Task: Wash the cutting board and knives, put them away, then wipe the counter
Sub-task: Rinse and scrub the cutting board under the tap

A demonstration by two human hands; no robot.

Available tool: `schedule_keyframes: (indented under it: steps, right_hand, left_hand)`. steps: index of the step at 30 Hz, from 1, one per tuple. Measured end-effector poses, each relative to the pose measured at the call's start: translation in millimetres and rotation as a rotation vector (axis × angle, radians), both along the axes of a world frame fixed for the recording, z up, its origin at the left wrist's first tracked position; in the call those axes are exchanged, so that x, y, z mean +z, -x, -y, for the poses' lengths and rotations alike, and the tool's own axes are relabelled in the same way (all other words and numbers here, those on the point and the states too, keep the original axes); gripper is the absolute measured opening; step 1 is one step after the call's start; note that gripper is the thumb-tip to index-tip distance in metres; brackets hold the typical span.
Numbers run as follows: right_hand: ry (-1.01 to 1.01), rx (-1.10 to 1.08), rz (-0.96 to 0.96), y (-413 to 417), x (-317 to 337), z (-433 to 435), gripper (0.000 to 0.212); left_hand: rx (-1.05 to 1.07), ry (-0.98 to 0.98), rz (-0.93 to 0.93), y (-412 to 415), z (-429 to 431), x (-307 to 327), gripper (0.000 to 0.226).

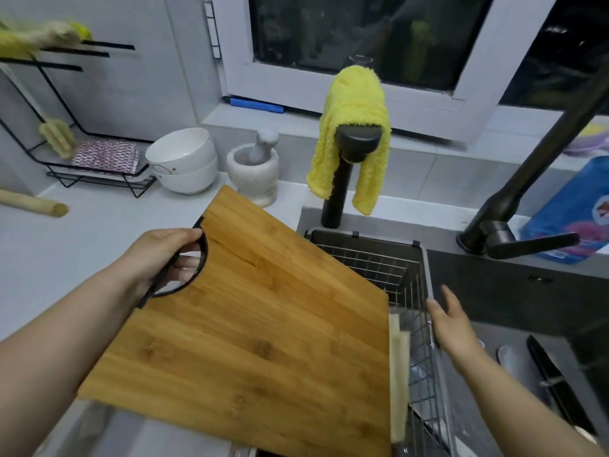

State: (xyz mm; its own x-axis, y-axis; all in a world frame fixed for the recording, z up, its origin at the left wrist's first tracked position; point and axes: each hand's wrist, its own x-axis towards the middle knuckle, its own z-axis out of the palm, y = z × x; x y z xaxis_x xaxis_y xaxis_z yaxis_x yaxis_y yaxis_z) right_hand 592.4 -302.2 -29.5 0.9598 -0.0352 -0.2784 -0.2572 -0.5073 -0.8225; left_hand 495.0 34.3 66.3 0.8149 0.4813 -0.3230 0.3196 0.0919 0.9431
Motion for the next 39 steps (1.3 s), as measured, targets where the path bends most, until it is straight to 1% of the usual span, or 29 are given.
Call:
schedule_keyframes:
  steps: [2,4,6,10,11,18,21,23,27,32,35,39]
  right_hand:
    - [-0.126,-0.019,-0.122,11,-9,1,0.047]
    - [-0.184,-0.024,-0.167,16,-15,0,0.043]
    - [-0.214,-0.047,-0.176,15,-17,-1,0.04]
    - [-0.236,-0.062,-0.19,13,-18,-2,0.04]
    - [-0.235,-0.062,-0.187,13,-18,-2,0.039]
    - [-0.233,-0.083,-0.153,12,-20,-3,0.036]
    - [-0.227,-0.091,-0.15,12,-21,-3,0.037]
    - [-0.237,-0.085,-0.143,12,-21,-3,0.037]
    - [-0.234,-0.078,-0.117,11,-24,-3,0.036]
    - [-0.194,-0.073,-0.1,10,-27,-2,0.035]
    - [-0.166,-0.06,-0.089,10,-27,-1,0.034]
    - [-0.132,-0.052,-0.076,11,-29,0,0.039]
  left_hand:
    - [-0.024,-0.006,-0.008,1,3,2,0.066]
    - [-0.036,-0.011,-0.014,3,5,3,0.07]
    - [-0.026,-0.024,-0.008,4,7,4,0.063]
    - [-0.007,-0.043,0.021,-5,9,9,0.036]
    - [-0.018,-0.048,0.023,-9,9,9,0.033]
    - [-0.034,-0.015,-0.015,-28,14,-1,0.03]
    - [-0.006,0.025,-0.073,-22,5,-15,0.033]
    - [0.028,0.049,-0.085,-17,0,-25,0.029]
    - [0.049,0.018,-0.095,-15,-4,-29,0.019]
    - [0.053,-0.009,-0.074,-12,0,-28,0.014]
    - [0.068,-0.044,-0.079,-12,0,-24,0.018]
    - [-0.025,-0.048,-0.143,-11,-3,-11,0.021]
